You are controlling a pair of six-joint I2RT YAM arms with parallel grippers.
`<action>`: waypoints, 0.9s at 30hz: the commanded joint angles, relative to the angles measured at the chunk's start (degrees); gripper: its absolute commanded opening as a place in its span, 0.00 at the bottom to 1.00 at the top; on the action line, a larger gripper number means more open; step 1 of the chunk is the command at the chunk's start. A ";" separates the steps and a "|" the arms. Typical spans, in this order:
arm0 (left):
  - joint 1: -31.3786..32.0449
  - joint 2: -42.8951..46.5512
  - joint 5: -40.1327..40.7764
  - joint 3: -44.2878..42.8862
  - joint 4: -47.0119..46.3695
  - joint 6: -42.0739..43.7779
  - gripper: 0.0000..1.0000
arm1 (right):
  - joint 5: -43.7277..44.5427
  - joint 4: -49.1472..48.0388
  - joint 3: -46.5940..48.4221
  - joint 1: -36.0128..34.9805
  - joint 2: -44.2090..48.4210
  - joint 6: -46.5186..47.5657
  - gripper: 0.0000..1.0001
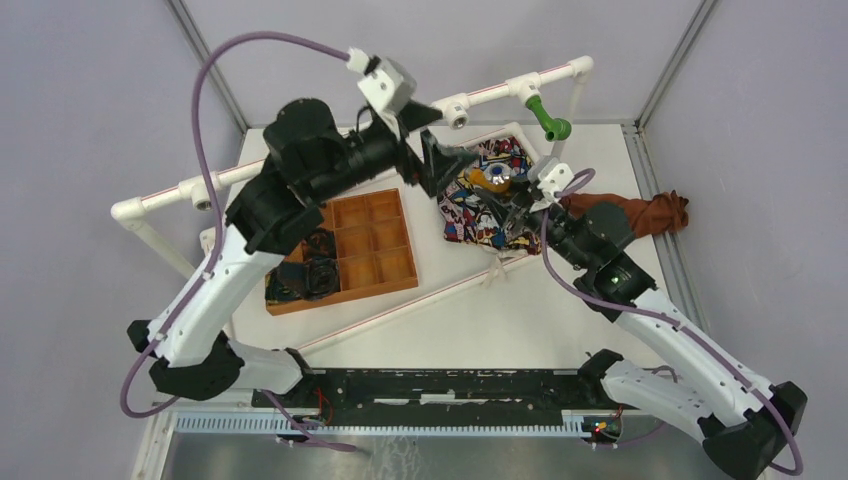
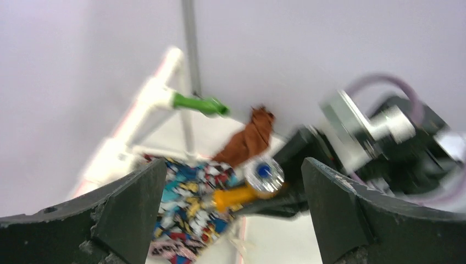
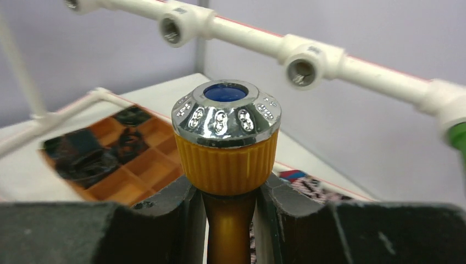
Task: Install the water faucets
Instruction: Install the water faucet onto the adaptor.
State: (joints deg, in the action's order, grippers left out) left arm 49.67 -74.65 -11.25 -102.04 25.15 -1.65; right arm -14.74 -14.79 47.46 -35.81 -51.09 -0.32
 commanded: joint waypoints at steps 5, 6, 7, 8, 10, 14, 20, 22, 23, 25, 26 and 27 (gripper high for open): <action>-16.98 -20.44 -8.52 -24.79 10.24 -12.26 1.00 | 29.93 3.48 10.35 -9.33 -6.46 29.56 0.00; -17.28 -22.94 -8.39 -27.68 11.76 -12.04 1.00 | 32.41 2.75 10.67 -10.68 -7.14 32.23 0.00; -17.63 -25.00 -8.54 -30.07 13.00 -11.83 1.00 | 34.19 1.80 10.67 -11.65 -7.59 35.26 0.00; -17.98 -26.52 -9.22 -31.65 13.53 -11.91 1.00 | 36.21 0.16 10.12 -12.88 -7.83 38.79 0.00; -18.52 -28.10 -10.39 -32.46 12.96 -12.33 1.00 | 39.40 -3.34 8.32 -14.95 -8.06 45.61 0.00; -19.57 -29.70 -12.22 -32.22 10.76 -12.92 1.00 | 42.60 -9.47 4.70 -18.42 -8.36 58.95 0.00; -21.50 -31.86 -15.35 -32.56 9.11 -14.80 1.00 | 45.75 -21.81 -0.18 -21.51 -11.26 79.59 0.00; -21.87 -32.48 -16.18 -32.92 9.13 -15.25 1.00 | 46.49 -25.34 -0.89 -21.72 -13.08 85.48 0.00; -22.09 -32.71 -16.70 -32.96 9.11 -15.36 1.00 | 46.62 -27.54 -1.34 -21.75 -13.98 88.51 0.00; -22.68 -33.19 -17.67 -32.95 9.23 -15.74 1.00 | 46.30 -31.89 -2.58 -21.71 -15.67 93.94 0.00; -22.99 -33.33 -18.28 -32.88 9.24 -15.95 1.00 | 46.23 -33.73 -2.65 -21.75 -16.68 96.27 0.00; -23.21 -33.64 -18.69 -32.92 9.14 -16.05 1.00 | 46.35 -34.69 -2.43 -21.72 -17.84 97.75 0.00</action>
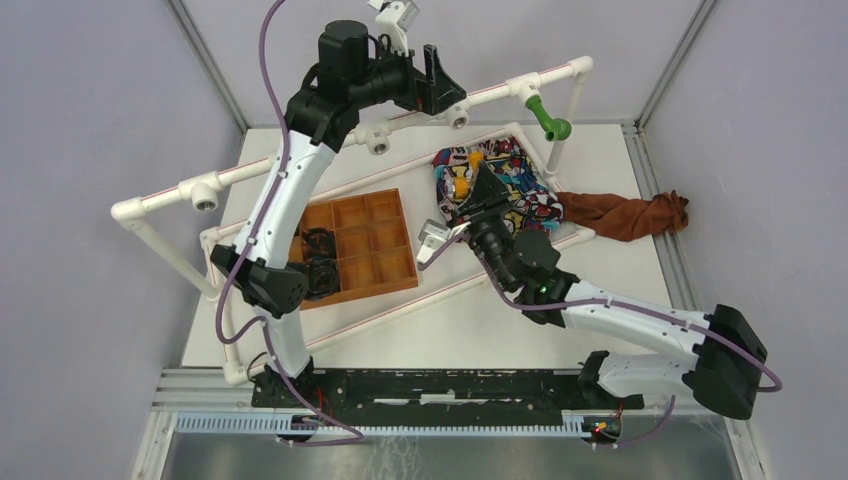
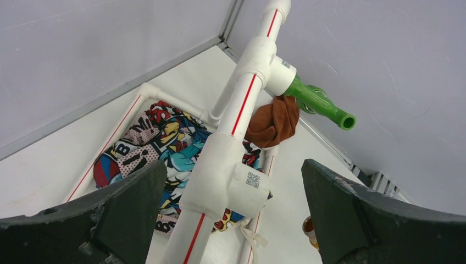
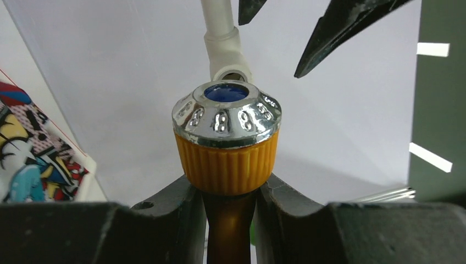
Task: Install the water faucets
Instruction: Install the water faucet onto the adaptor.
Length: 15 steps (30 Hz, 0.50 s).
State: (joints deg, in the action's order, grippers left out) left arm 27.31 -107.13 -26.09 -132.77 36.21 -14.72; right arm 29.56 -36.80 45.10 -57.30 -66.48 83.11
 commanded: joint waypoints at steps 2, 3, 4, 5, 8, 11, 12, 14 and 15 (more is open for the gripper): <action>-1.34 -1.81 -5.11 -2.27 -2.23 -3.29 1.00 | 2.11 -14.28 0.87 0.06 -4.51 17.16 0.00; -1.48 -2.12 -5.42 -2.38 -2.38 -3.56 1.00 | 1.92 -15.14 1.31 0.21 -5.18 18.05 0.00; -1.59 -2.38 -6.11 -2.55 -2.46 -3.70 1.00 | 1.64 -15.38 1.66 0.42 -5.82 18.71 0.00; -1.85 -2.74 -6.57 -2.70 -2.53 -3.82 1.00 | 1.20 -15.25 2.10 0.67 -6.01 18.76 0.00; -2.26 -3.35 -7.32 -2.82 -2.62 -3.82 0.99 | -0.88 -13.26 3.41 1.69 -6.18 17.35 0.00; -2.73 -3.84 -8.25 -2.77 -2.76 -4.14 0.99 | -1.92 -11.34 4.81 2.53 -6.94 16.99 0.00; -2.77 -4.01 -8.59 -2.77 -2.80 -4.25 0.99 | -2.24 -11.48 4.97 2.75 -7.19 17.10 0.00; -2.82 -4.34 -9.11 -2.76 -3.02 -4.34 0.99 | -2.81 -11.11 5.34 2.98 -7.36 16.71 0.00; -2.83 -4.38 -9.25 -2.71 -3.05 -4.43 0.99 | -3.31 -11.08 5.44 3.13 -7.35 16.24 0.00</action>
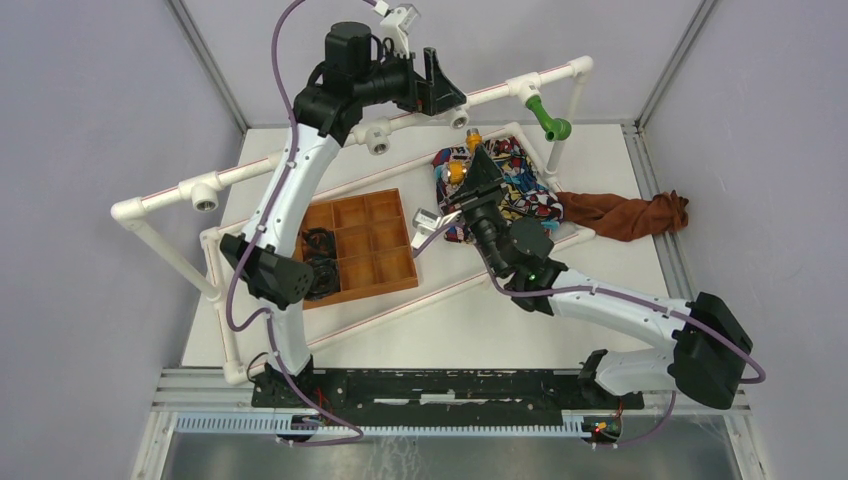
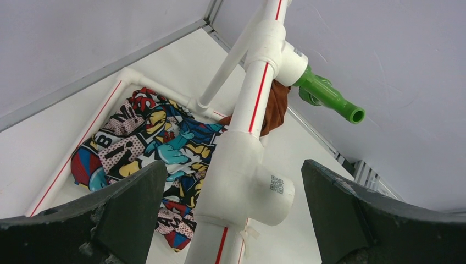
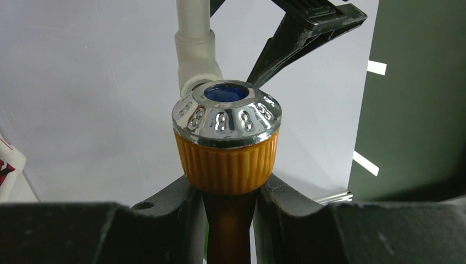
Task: Install the water faucets
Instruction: Install the water faucet onto the adaptor.
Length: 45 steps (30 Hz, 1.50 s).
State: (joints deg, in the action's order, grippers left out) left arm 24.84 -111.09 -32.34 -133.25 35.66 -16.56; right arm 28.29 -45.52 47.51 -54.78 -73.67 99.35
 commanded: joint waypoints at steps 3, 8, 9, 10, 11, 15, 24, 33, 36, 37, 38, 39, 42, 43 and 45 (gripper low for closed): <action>-0.48 -0.45 -3.27 -1.98 -2.46 -2.67 0.99 | -2.91 -1.05 3.80 1.08 -0.24 -1.60 0.00; -0.57 0.47 -3.63 -0.24 -3.57 -2.88 0.98 | -4.21 0.80 5.22 1.65 -0.88 -2.59 0.00; -0.56 0.58 -3.61 -0.03 -3.58 -2.89 0.97 | -4.34 1.71 5.71 1.77 -1.17 -2.90 0.00; -0.68 0.55 -3.69 0.15 -3.58 -2.87 0.97 | -4.46 1.97 5.99 1.96 -1.34 -2.93 0.00; -0.66 0.58 -3.85 0.37 -3.62 -2.90 0.96 | -4.48 2.06 6.22 2.02 -1.52 -2.93 0.00; -0.80 0.30 -4.07 0.80 -3.84 -2.99 0.90 | -4.93 4.12 7.18 2.60 -1.86 -3.70 0.00; -0.92 1.32 -4.64 2.96 -4.55 -2.64 0.75 | -6.05 7.08 7.95 3.72 -2.51 -5.50 0.00; -0.98 1.96 -5.02 3.93 -4.58 -2.39 0.54 | -6.39 7.88 9.06 3.81 -3.47 -6.09 0.00; -1.00 2.29 -5.42 4.95 -5.10 -2.47 0.46 | -6.40 8.21 9.58 3.81 -3.67 -5.89 0.00; -0.98 2.40 -5.48 5.15 -5.15 -2.46 0.43 | -6.44 8.26 9.70 3.81 -3.68 -5.89 0.00; -1.01 2.44 -5.58 5.31 -5.19 -2.43 0.40 | -6.50 8.21 9.82 3.81 -3.68 -5.74 0.00; -1.00 2.46 -5.69 5.41 -5.17 -2.38 0.37 | -6.50 8.25 10.03 3.81 -3.68 -5.63 0.00; -1.08 2.61 -5.81 5.78 -5.16 -2.13 0.31 | -6.40 8.27 10.41 3.91 -3.85 -5.29 0.00; -1.05 2.67 -5.81 5.93 -5.18 -2.10 0.31 | -6.39 8.43 10.63 3.94 -3.91 -5.30 0.00; -1.07 2.71 -5.85 6.21 -5.16 -1.99 0.29 | -6.23 8.47 10.82 4.11 -4.03 -5.03 0.00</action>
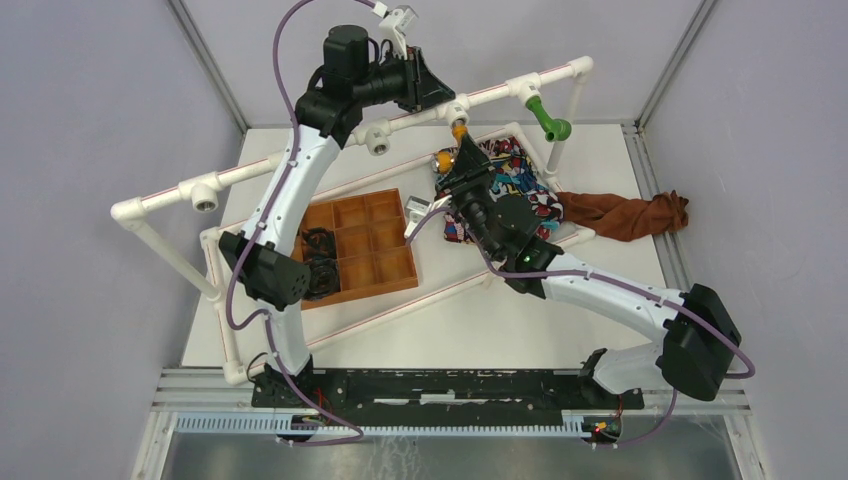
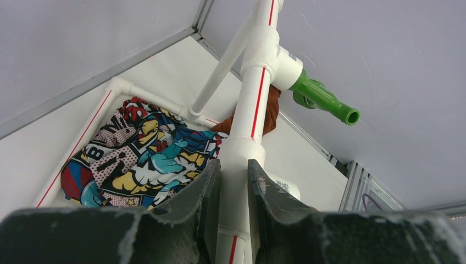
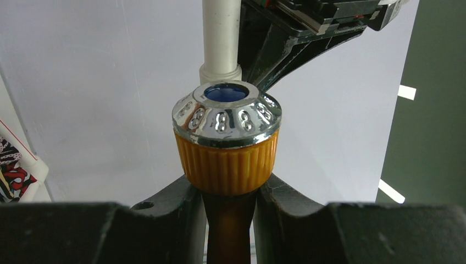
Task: Install the water faucets
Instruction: Install the water faucet onto the adaptor.
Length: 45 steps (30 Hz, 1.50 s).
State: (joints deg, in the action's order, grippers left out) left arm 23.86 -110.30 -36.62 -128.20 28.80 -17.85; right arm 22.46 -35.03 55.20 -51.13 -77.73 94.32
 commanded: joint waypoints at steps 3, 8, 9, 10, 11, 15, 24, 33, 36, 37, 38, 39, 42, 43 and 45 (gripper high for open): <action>-0.21 2.14 -1.53 1.45 1.70 -0.49 0.29 | -0.32 -1.89 3.34 0.76 -0.07 -0.09 0.00; -0.45 2.37 -1.58 1.79 1.70 -0.36 0.29 | -0.66 -1.34 3.18 1.39 -0.22 -0.23 0.00; -0.40 2.44 -1.60 1.88 1.70 -0.46 0.29 | -0.81 -1.29 3.20 1.54 -0.27 -0.22 0.00; -0.45 2.46 -1.54 1.94 1.68 -0.36 0.29 | -0.88 -1.22 3.17 1.69 -0.31 -0.25 0.00; -0.50 2.46 -1.57 2.01 1.68 -0.35 0.29 | -1.03 -1.21 3.28 1.80 -0.32 -0.44 0.00; -0.63 2.55 -1.59 2.21 1.58 -0.35 0.29 | -1.48 -0.50 3.11 2.00 -0.48 -0.68 0.00; -0.98 2.46 -1.79 2.68 1.34 -0.43 0.29 | -2.13 0.40 2.98 2.16 -1.19 -1.35 0.00; -1.17 2.55 -2.45 3.43 1.26 -0.22 0.31 | -2.74 0.91 3.22 2.59 -1.69 -1.93 0.00; -1.11 2.37 -2.76 3.56 1.60 -0.13 0.32 | -3.69 2.48 3.93 2.80 -1.33 -2.74 0.00; -1.11 2.33 -2.99 3.57 1.66 -0.09 0.32 | -4.32 3.52 4.42 2.88 -1.14 -3.40 0.00; -1.13 2.29 -3.15 3.57 1.74 -0.08 0.33 | -5.22 4.65 5.03 3.07 -0.81 -4.30 0.00; -1.10 2.28 -3.41 3.57 1.78 -0.02 0.33 | -5.91 5.41 5.61 3.23 -0.58 -5.15 0.00; -1.11 2.28 -3.58 3.57 2.17 0.17 0.33 | -7.59 8.30 7.31 3.74 0.13 -6.58 0.00; -1.15 2.34 -3.74 3.64 2.22 0.23 0.34 | -8.16 9.15 7.75 3.91 0.25 -7.18 0.00; -1.15 2.36 -4.02 3.66 2.23 0.29 0.34 | -9.36 11.63 8.94 4.20 0.35 -8.09 0.00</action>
State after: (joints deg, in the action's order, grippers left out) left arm 22.59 -109.40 -37.63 -125.60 26.13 -17.80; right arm 18.06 -27.46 59.37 -47.92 -78.41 90.08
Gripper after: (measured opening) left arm 0.334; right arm 0.357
